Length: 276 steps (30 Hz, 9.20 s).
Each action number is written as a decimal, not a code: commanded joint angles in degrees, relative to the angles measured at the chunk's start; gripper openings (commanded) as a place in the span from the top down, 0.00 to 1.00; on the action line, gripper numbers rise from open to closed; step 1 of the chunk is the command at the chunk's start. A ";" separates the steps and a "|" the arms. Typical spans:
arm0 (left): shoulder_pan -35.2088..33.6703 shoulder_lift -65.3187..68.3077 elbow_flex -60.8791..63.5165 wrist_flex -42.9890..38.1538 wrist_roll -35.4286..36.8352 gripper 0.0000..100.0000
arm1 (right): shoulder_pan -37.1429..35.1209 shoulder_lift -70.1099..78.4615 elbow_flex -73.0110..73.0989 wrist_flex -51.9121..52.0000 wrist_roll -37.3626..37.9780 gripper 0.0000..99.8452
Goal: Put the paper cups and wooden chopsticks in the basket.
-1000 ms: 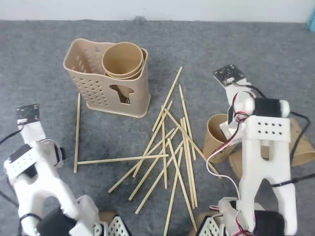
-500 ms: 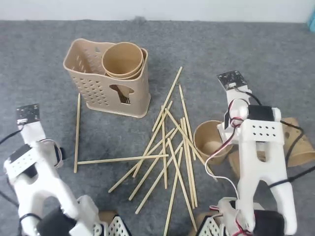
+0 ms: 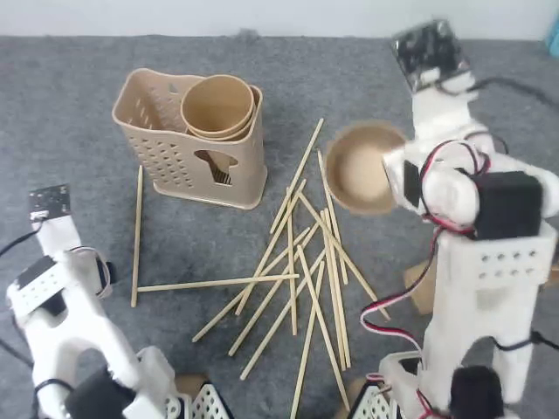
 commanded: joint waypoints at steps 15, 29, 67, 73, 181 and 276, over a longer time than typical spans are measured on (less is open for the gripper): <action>0.53 -2.20 -0.13 -0.97 -0.09 0.81 | -21.32 28.70 -41.14 -12.35 -8.18 0.99; 0.53 -2.20 -0.13 -0.97 -0.09 0.81 | -21.58 42.15 -41.23 -14.73 -1.93 0.99; 0.53 -2.20 -0.13 -0.97 -0.09 0.81 | -25.71 16.40 -15.74 -2.24 -4.48 0.99; 0.53 -2.20 -0.13 -0.97 -0.09 0.81 | -27.21 16.57 -4.31 -8.31 -0.88 0.99; 2.29 -2.20 -0.13 -1.05 0.00 0.81 | 34.59 -0.04 65.58 -23.08 34.37 0.99; 2.29 -2.11 -0.04 -1.67 0.00 0.81 | 40.40 20.44 37.63 -24.92 5.36 0.99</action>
